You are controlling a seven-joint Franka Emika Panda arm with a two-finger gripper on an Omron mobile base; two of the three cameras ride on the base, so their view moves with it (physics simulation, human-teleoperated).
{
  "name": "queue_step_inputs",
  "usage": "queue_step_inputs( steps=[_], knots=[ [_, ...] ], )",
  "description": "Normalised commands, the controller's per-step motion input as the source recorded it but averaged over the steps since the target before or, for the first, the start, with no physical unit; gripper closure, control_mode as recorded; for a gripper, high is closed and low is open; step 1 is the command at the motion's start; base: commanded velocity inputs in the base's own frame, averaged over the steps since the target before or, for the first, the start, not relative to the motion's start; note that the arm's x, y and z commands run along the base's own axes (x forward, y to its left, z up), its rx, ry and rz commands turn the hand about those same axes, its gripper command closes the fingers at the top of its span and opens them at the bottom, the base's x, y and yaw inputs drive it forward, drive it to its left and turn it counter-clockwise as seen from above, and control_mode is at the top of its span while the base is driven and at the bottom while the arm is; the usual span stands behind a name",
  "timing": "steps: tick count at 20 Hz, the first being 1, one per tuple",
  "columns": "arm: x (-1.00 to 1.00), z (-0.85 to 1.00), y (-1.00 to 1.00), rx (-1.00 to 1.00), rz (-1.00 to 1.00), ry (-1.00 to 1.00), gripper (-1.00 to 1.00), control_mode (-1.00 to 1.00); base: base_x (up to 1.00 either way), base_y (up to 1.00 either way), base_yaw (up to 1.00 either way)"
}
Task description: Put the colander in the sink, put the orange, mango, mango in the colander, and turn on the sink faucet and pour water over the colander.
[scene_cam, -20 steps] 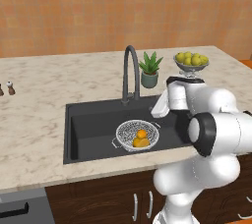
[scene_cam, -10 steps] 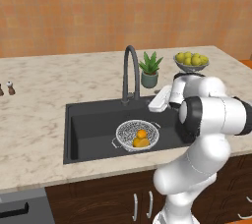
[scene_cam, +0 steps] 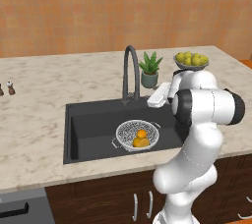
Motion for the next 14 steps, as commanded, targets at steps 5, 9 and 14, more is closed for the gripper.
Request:
queue_step_inputs(
  steps=[5,9,14],
  knots=[
    [0.41,0.04,0.0,0.0,0.0,0.0,-1.0,-1.0,0.0,0.0,0.0],
    [0.46,0.0,0.01,0.03,0.0,0.0,-1.0,-1.0,0.0,0.0,0.0],
    [0.33,-0.08,0.02,0.06,0.0,0.0,-1.0,-1.0,0.0,0.0,0.0]
  ],
)
